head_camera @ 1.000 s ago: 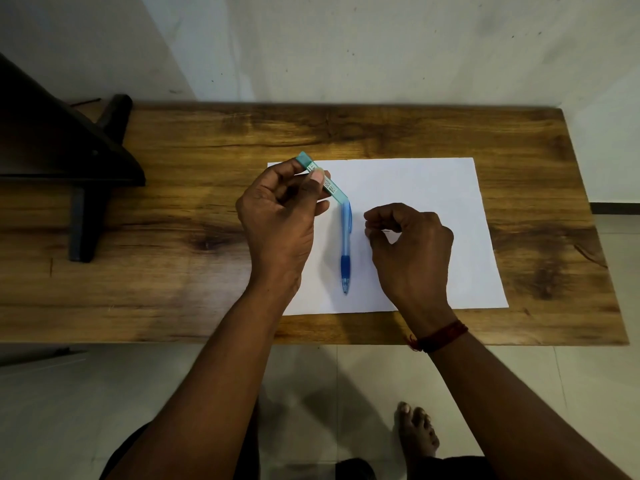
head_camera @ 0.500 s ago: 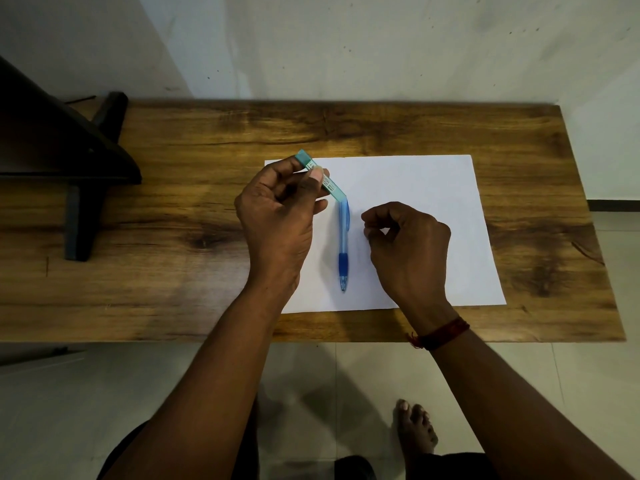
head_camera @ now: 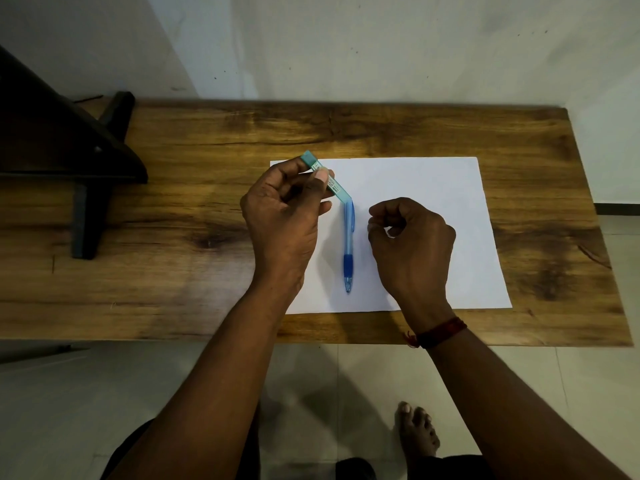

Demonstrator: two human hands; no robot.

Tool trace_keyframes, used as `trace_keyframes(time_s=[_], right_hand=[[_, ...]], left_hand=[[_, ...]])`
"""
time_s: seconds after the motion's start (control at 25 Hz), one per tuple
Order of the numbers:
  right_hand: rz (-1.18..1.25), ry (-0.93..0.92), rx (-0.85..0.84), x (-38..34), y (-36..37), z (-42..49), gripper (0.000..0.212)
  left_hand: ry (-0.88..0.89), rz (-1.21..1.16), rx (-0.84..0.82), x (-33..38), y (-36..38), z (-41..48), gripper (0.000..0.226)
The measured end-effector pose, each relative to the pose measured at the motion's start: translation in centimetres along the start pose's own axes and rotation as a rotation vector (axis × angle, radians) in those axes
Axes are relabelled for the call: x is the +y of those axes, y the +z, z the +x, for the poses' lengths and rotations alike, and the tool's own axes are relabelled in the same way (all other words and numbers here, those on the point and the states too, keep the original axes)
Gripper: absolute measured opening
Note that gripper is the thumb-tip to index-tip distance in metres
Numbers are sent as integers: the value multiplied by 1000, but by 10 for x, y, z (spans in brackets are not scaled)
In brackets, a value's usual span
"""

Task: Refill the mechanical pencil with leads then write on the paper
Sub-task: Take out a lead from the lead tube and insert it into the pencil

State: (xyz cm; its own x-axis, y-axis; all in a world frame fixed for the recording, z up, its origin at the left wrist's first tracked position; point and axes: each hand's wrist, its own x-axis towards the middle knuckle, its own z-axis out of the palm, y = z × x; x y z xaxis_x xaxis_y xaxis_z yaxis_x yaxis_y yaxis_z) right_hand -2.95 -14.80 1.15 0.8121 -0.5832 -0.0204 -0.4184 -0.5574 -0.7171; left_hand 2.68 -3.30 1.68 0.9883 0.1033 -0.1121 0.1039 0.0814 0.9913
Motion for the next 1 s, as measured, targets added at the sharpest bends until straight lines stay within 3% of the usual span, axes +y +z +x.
trace_keyframes(time_s=[0.28,0.64,1.0], right_hand=[[-3,11,23,1,4,4,12],[152,221,-38,6,1,12,15],[81,114,-40,8,1,13,17]], left_hand=[[-31,-64,15,1,-3,1,13],[-148,-186,32,1,-4,3,17],[-248,-249,-21,1,-7,3,14]])
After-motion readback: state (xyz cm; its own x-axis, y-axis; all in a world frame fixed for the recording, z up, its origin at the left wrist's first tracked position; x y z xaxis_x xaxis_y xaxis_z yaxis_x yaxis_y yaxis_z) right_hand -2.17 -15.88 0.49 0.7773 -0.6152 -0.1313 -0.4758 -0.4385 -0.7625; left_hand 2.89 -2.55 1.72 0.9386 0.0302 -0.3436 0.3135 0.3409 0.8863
